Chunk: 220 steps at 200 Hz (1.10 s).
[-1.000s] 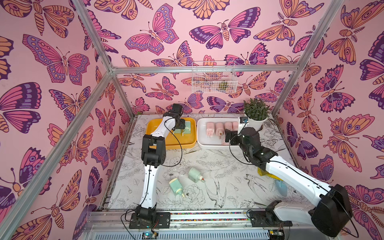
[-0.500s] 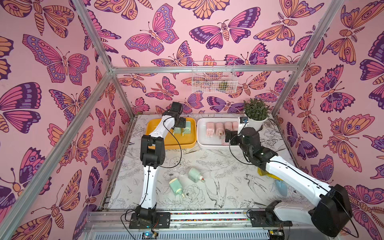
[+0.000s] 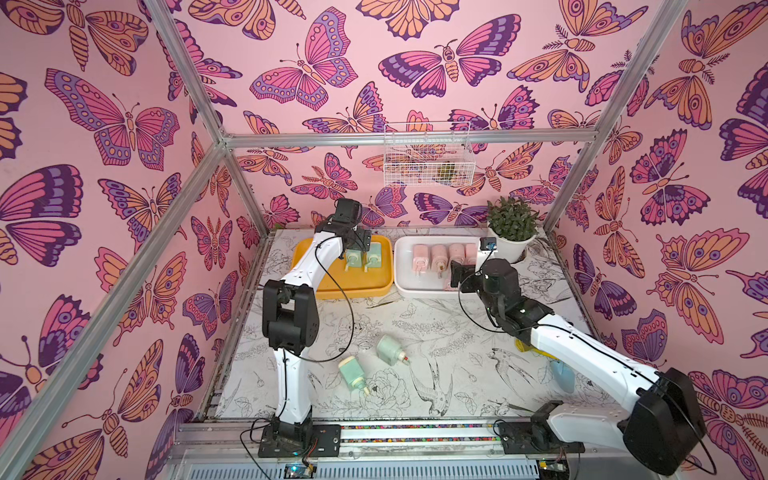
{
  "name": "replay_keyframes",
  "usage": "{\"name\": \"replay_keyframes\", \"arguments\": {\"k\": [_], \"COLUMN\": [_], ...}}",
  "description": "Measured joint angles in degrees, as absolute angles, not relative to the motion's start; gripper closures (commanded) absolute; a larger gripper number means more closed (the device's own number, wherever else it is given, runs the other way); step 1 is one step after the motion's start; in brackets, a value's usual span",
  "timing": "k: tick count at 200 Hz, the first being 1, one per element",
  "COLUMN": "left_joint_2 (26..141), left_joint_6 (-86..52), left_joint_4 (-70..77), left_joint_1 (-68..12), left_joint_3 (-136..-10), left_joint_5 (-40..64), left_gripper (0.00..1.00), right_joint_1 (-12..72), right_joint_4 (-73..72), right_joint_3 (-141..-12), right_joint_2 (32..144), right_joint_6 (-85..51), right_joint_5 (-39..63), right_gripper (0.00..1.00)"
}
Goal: Place the pencil sharpeners by color into the storage box
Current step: Place the pencil sharpener in the storage box, then pick up the pencil sharpener from the center of the board.
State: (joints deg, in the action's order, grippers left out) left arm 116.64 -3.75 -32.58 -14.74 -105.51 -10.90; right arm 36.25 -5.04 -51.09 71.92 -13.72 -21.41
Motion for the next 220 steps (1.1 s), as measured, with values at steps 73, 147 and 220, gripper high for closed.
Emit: {"name": "replay_keyframes", "arguments": {"k": [73,147,220], "left_joint_2": [91.68,70.52,64.38], "left_joint_6": [-9.13,-21.5,-28.95], "left_joint_4": [-13.98,-13.72,-26.87], "left_joint_1": [-18.24,-22.68,-28.99], "left_joint_3": [-73.32,-58.76,-55.77], "left_joint_5": [-12.25,-17.87,-24.29], "left_gripper": [0.0,0.0,0.0], "right_joint_1": [36.25,36.25,36.25], "right_joint_4": [-7.81,-9.37,-10.02], "right_joint_3": [-51.05,-51.03,-50.26], "right_joint_2": [72.6,75.02,75.0], "right_joint_6": [-14.13,-16.47,-19.51], "right_joint_5": [-15.7,-14.85,-19.09], "right_gripper": [0.01,0.01,0.01]}}
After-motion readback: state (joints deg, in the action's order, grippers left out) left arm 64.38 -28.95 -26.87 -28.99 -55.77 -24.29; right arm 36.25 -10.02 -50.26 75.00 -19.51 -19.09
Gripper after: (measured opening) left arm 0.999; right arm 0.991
